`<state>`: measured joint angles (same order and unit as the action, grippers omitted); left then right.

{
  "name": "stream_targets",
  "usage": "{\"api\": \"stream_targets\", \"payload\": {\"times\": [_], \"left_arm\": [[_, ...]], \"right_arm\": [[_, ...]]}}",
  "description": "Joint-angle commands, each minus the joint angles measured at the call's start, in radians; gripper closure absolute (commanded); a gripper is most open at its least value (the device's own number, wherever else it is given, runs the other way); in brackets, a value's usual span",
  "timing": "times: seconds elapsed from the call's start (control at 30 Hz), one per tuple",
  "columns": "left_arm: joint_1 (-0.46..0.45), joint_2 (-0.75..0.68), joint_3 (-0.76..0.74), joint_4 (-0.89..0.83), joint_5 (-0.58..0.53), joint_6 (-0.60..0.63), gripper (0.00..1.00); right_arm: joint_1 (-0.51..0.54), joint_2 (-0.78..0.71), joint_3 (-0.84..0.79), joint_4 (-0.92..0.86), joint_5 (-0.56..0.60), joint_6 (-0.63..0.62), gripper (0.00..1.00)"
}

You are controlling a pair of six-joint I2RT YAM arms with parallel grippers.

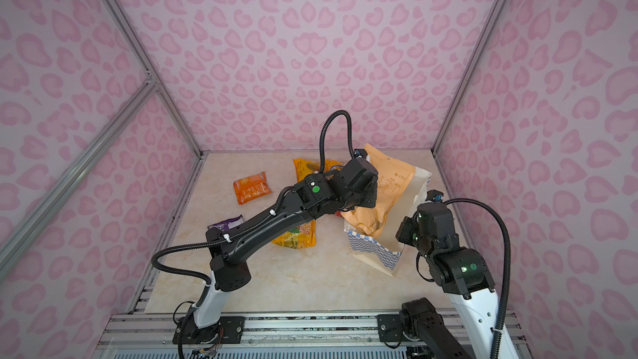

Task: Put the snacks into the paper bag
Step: 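Lower the tan pouch into the bag and open the left gripper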

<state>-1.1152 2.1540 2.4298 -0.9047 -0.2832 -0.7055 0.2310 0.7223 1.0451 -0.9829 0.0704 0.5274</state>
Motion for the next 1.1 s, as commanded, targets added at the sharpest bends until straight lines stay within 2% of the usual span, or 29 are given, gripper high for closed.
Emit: {"api": "stream_targets", "payload": {"times": [0.0,0.2,0.3,0.5,0.6,0.67,0.8,1.07], "left_arm": [[-0.005,0.015,0.009,-0.052,0.0,-0.006,0.97],[-0.014,0.037,0.012,-0.063,0.008,-0.017,0.97],[-0.018,0.082,0.045,-0.104,-0.025,-0.006,0.97],[-0.026,0.114,0.077,-0.102,0.005,-0.013,0.95],[-0.026,0.108,0.081,-0.085,0.034,-0.012,0.86],[-0.026,0.095,0.08,-0.056,0.07,-0.011,0.74],[-0.028,0.07,0.086,-0.013,0.149,-0.014,0.58],[-0.032,-0.016,0.087,0.097,0.28,0.025,0.46]], "right_arm": [[0.0,0.003,-0.006,0.018,0.02,0.008,1.0],[0.0,0.023,-0.014,0.046,0.0,0.008,1.0],[0.0,0.026,-0.024,0.065,-0.007,0.011,1.0],[0.0,0.03,-0.033,0.088,-0.029,0.019,1.0],[0.0,0.031,-0.035,0.093,-0.036,0.012,1.0],[0.0,0.035,-0.039,0.094,-0.041,0.011,1.0],[-0.001,0.041,-0.038,0.094,-0.04,0.008,1.0],[-0.002,0.038,-0.022,0.077,-0.048,0.005,1.0]]}}
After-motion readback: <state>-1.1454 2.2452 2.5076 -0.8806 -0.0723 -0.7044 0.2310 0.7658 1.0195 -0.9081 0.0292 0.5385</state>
